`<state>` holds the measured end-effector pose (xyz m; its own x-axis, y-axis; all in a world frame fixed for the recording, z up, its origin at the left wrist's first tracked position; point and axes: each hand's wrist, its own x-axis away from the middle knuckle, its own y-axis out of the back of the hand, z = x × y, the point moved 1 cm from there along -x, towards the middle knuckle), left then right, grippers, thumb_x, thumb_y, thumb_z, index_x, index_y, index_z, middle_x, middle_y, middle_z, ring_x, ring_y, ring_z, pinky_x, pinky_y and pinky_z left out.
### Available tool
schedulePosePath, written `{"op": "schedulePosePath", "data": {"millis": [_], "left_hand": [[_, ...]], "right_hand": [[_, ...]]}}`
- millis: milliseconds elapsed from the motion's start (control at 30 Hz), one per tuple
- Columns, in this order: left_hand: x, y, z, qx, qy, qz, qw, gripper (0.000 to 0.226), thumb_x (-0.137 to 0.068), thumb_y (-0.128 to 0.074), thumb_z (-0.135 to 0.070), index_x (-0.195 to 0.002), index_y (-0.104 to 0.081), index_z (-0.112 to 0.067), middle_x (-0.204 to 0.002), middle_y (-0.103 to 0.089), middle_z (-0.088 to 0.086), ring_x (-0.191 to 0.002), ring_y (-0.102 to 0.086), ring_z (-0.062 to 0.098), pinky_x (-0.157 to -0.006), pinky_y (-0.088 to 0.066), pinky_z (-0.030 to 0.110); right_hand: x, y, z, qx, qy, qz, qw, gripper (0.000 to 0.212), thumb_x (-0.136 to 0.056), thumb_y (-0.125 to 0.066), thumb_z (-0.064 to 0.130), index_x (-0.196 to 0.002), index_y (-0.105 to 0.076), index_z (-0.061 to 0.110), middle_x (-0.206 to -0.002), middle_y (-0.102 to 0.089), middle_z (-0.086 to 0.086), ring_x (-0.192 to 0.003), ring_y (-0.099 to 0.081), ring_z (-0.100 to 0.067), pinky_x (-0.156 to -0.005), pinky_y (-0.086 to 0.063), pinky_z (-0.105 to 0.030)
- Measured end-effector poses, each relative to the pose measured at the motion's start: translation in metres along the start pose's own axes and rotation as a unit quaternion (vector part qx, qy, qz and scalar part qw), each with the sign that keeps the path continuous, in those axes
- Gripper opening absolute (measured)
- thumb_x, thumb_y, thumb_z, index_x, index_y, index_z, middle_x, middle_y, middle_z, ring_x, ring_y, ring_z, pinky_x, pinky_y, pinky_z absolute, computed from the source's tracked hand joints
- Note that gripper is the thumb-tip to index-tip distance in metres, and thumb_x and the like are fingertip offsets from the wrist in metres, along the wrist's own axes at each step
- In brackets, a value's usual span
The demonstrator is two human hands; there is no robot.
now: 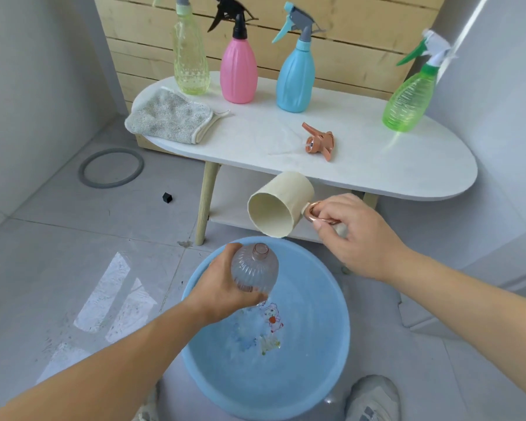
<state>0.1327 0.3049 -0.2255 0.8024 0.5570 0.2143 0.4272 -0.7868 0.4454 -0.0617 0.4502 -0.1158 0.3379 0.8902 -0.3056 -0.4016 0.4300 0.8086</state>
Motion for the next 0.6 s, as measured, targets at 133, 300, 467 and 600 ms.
{"op": "schedulePosePath", "data": {"millis": [133,300,467,600], "left_hand": [[0.0,0.009,-0.031,0.018,-0.025,-0.001,1.0,0.077,-0.072,-0.091,-0.013,-0.13,-0.043,-0.027,-0.115,-0.059,-0.014,-0.081,-0.06,-0.023,-0.064,-0.045,0.001],[-0.004,0.025,-0.063,-0.018,-0.074,0.001,0.997,0.08,-0.063,-0.096,-0.03,-0.126,-0.046,-0.035,-0.114,-0.061,-0.019,-0.099,-0.057,-0.015,-0.073,-0.046,0.003],[-0.006,0.047,-0.092,-0.054,-0.093,0.002,0.994,0.085,-0.06,-0.095,-0.038,-0.129,-0.045,-0.037,-0.113,-0.064,-0.018,-0.098,-0.061,-0.007,-0.074,-0.045,0.007],[-0.012,0.066,-0.119,-0.068,-0.107,-0.008,0.992,0.081,-0.064,-0.096,-0.03,-0.129,-0.046,-0.035,-0.112,-0.064,-0.016,-0.093,-0.061,-0.01,-0.071,-0.045,0.004]], "right_hand": [[-0.005,0.02,0.012,-0.192,-0.177,-0.02,0.965,0.03,-0.1,-0.052,0.029,-0.08,-0.062,0.009,-0.077,-0.06,-0.014,-0.076,-0.06,-0.029,-0.067,-0.048,-0.04],[-0.015,0.048,0.023,-0.332,-0.244,-0.065,0.909,0.031,-0.104,-0.046,0.025,-0.08,-0.054,0.008,-0.096,-0.066,-0.005,-0.084,-0.074,-0.027,-0.068,-0.049,-0.034],[-0.033,0.078,0.017,-0.381,-0.262,-0.122,0.878,0.032,-0.103,-0.047,0.027,-0.076,-0.053,0.013,-0.1,-0.07,-0.011,-0.083,-0.073,-0.034,-0.063,-0.05,-0.033],[-0.049,0.103,-0.005,-0.408,-0.3,-0.165,0.846,0.023,-0.101,-0.051,0.03,-0.085,-0.055,0.013,-0.088,-0.07,-0.012,-0.077,-0.069,-0.032,-0.063,-0.05,-0.034]]}}
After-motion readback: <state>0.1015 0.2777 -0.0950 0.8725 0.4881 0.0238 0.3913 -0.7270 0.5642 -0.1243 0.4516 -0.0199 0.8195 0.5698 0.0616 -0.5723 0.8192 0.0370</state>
